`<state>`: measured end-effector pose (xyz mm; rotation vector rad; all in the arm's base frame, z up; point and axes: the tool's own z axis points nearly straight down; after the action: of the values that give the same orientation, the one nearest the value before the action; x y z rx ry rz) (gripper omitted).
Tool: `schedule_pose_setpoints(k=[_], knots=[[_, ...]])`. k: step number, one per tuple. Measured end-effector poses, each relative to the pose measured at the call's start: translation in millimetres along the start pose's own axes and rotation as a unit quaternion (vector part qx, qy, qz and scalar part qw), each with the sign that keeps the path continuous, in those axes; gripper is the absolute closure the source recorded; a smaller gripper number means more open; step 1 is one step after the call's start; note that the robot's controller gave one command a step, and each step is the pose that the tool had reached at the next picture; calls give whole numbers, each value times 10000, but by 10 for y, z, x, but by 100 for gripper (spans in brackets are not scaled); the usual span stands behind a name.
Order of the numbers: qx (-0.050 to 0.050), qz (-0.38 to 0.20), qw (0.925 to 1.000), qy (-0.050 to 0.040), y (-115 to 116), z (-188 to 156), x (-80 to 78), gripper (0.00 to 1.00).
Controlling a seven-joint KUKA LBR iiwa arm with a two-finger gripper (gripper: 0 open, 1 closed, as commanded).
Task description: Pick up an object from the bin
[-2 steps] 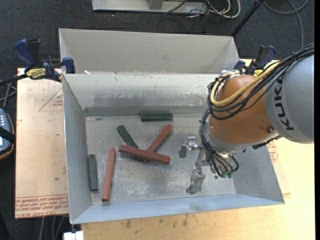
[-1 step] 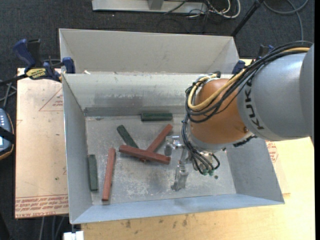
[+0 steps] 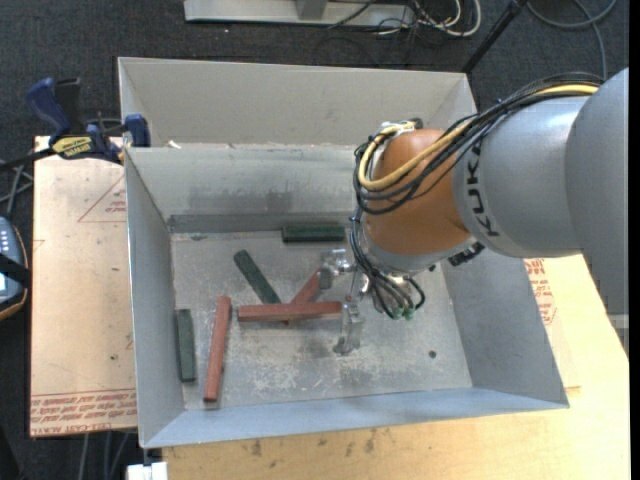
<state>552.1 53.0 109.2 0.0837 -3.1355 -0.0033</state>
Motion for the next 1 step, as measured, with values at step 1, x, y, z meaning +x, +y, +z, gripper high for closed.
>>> schedule_pose_setpoints(k=[1], knots=[[-4, -429, 9990, -99, 272, 345, -6, 100]])
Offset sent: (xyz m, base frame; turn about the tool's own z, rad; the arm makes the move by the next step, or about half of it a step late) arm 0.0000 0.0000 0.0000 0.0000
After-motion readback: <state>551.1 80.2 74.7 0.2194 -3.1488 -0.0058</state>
